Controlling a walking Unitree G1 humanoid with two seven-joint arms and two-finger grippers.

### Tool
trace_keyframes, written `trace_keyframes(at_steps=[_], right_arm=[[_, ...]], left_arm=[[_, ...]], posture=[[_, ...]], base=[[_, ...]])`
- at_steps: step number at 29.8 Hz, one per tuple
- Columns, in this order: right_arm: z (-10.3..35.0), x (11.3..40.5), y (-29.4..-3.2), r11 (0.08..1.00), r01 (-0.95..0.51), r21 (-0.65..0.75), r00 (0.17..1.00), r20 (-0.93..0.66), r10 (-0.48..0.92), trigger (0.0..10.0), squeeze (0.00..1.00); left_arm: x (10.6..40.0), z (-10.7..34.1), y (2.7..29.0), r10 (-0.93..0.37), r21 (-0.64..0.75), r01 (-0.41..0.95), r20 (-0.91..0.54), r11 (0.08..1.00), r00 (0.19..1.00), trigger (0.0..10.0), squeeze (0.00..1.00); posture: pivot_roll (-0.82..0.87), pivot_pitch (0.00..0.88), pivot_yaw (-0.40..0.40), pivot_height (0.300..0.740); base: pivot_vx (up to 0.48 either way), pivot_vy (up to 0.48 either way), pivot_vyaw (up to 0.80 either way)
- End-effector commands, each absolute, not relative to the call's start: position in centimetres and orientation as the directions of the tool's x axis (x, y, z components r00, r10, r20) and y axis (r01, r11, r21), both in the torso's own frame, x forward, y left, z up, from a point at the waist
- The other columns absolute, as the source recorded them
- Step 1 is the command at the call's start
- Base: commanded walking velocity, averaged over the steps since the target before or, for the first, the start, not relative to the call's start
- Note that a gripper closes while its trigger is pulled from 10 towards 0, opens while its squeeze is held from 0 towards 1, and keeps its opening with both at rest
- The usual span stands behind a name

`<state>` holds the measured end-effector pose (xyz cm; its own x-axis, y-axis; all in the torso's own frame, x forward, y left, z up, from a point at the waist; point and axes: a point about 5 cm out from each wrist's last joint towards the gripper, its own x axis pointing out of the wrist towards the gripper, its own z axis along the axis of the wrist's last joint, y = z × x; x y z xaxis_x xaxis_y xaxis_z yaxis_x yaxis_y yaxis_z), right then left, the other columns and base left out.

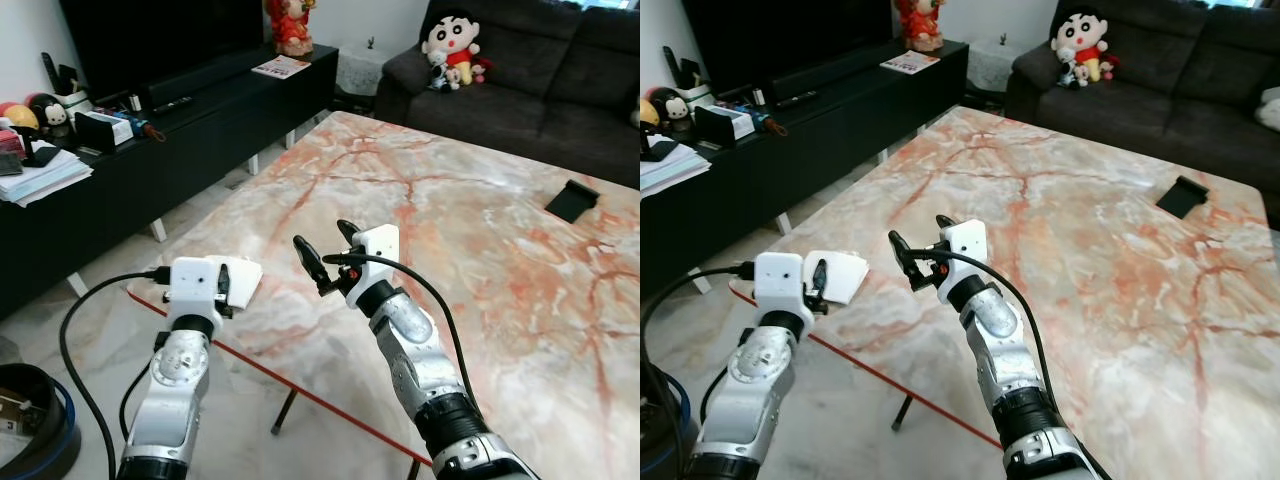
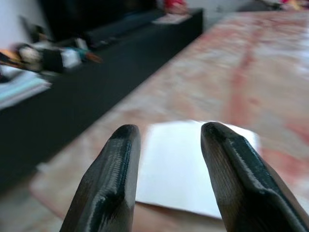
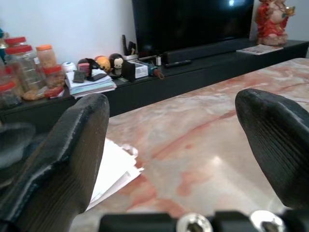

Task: Picking trash to rubbish bin

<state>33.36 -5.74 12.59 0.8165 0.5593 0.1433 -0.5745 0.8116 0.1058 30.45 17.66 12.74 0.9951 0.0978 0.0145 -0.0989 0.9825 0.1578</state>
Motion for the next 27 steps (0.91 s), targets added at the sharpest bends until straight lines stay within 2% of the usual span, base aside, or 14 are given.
trace_keyframes(at_steps=[1, 6, 21, 27], right_arm=[[12.7, 33.4, -5.8, 0.811, -0.577, 0.102, 0.815, 0.136, 0.563, 10.0, 0.00], [12.6, 33.4, -5.8, 0.811, -0.576, 0.105, 0.816, 0.135, 0.562, 10.0, 0.00], [12.7, 33.3, -5.8, 0.804, -0.591, 0.065, 0.804, 0.131, 0.580, 10.0, 0.00], [12.7, 33.3, -5.6, 0.803, -0.592, 0.067, 0.803, 0.132, 0.581, 10.0, 0.00]], left_arm=[[30.9, 13.6, 19.7, 0.183, 0.145, -0.188, 0.046, 0.971, 0.982, 10.0, 0.00], [31.2, 14.7, 20.7, 0.224, 0.151, -0.236, 0.090, 0.960, 0.970, 10.0, 0.00], [31.4, 14.6, 20.4, 0.231, 0.146, -0.243, 0.094, 0.959, 0.968, 10.0, 0.00], [31.4, 14.7, 20.2, 0.227, 0.144, -0.240, 0.098, 0.960, 0.969, 10.0, 0.00]], posture=[[0.06, 0.076, -0.071, 0.740], [0.06, 0.077, -0.072, 0.740], [0.06, 0.082, -0.076, 0.740], [0.06, 0.082, -0.076, 0.740]], base=[[0.000, 0.000, 0.00], [0.165, 0.000, 0.00], [0.307, 0.000, 0.00], [0.102, 0.000, 0.17]])
